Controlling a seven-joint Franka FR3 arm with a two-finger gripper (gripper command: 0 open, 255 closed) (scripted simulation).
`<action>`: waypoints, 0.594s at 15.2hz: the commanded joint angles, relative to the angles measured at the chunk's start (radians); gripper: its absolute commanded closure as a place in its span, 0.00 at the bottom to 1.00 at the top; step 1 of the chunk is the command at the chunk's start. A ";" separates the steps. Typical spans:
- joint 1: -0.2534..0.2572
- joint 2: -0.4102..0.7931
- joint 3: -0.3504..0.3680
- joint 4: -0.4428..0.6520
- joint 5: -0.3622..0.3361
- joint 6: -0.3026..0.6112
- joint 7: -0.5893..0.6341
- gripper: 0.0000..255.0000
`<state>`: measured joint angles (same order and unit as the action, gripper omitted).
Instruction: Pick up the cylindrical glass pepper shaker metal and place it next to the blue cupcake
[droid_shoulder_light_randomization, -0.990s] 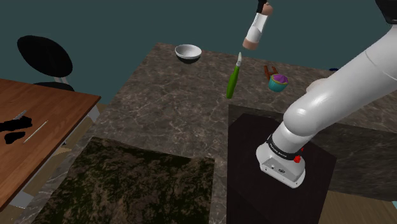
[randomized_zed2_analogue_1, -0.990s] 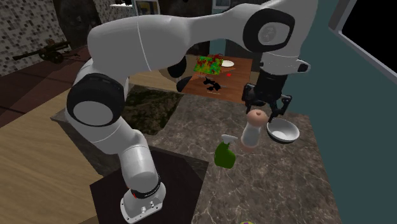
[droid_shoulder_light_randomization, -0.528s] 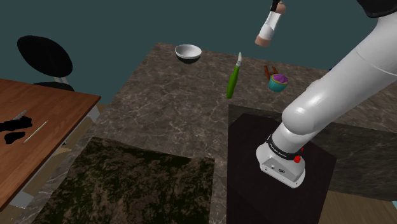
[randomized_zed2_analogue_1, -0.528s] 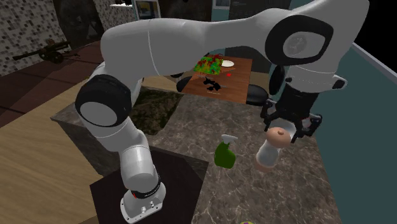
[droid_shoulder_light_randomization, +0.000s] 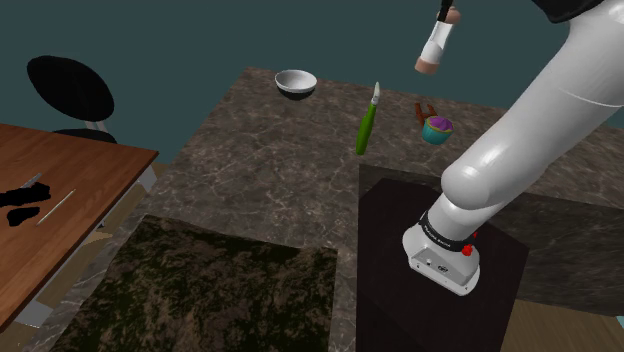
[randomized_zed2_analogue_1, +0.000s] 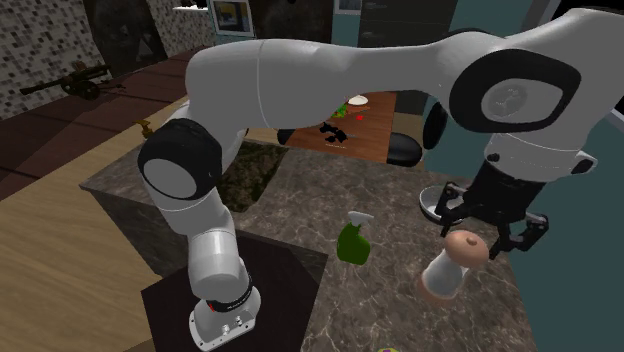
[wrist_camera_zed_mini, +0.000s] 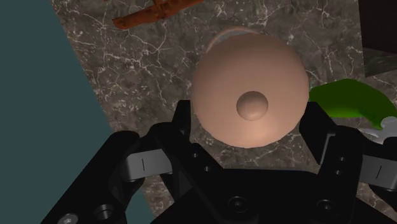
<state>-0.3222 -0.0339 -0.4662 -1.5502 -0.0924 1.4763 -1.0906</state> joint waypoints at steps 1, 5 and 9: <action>0.000 -0.008 0.000 -0.037 -0.004 0.030 0.003 1.00; 0.001 -0.024 0.002 -0.108 -0.010 0.087 0.012 1.00; 0.002 -0.036 0.003 -0.174 -0.015 0.142 0.019 1.00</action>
<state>-0.3210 -0.0649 -0.4637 -1.7027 -0.1057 1.6000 -1.0742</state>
